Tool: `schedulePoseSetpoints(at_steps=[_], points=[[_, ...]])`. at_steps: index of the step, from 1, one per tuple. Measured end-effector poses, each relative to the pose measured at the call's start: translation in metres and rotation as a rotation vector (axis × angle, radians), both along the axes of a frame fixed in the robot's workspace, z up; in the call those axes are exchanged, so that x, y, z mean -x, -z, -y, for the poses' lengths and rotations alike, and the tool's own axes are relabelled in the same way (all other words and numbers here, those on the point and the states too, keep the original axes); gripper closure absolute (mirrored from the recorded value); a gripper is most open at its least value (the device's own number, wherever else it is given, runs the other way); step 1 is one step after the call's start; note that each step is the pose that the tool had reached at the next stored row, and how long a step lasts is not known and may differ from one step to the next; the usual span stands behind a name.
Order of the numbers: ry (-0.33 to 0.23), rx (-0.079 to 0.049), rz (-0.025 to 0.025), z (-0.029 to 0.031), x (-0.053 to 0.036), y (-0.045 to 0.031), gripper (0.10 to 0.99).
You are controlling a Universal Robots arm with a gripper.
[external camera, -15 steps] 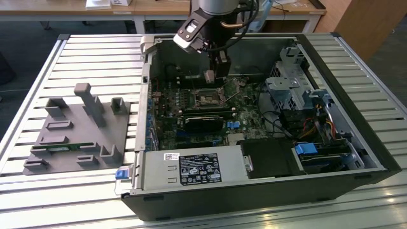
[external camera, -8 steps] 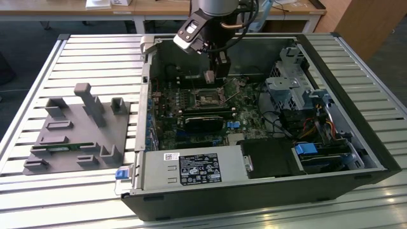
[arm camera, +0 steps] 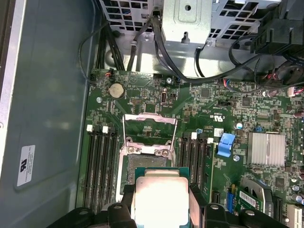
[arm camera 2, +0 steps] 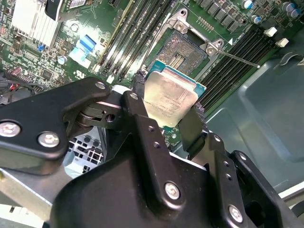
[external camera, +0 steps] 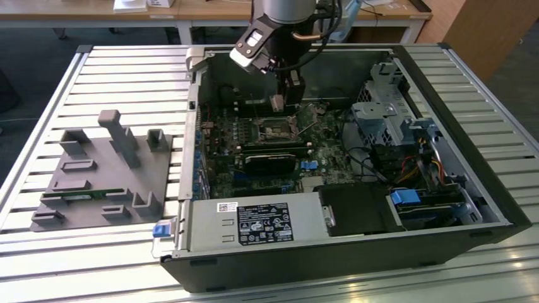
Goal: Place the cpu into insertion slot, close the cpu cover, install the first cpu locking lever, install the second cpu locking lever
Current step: 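Place the cpu into insertion slot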
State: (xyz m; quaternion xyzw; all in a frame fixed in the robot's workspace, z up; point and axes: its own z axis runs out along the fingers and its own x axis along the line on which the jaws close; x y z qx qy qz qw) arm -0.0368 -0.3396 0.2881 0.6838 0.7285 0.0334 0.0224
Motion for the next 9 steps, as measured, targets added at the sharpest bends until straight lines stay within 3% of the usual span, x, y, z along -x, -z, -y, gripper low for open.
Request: schedulePoseSetpoints(at_steps=[9], points=[[0.0,0.0,0.0,0.0,0.0,0.003,0.553]])
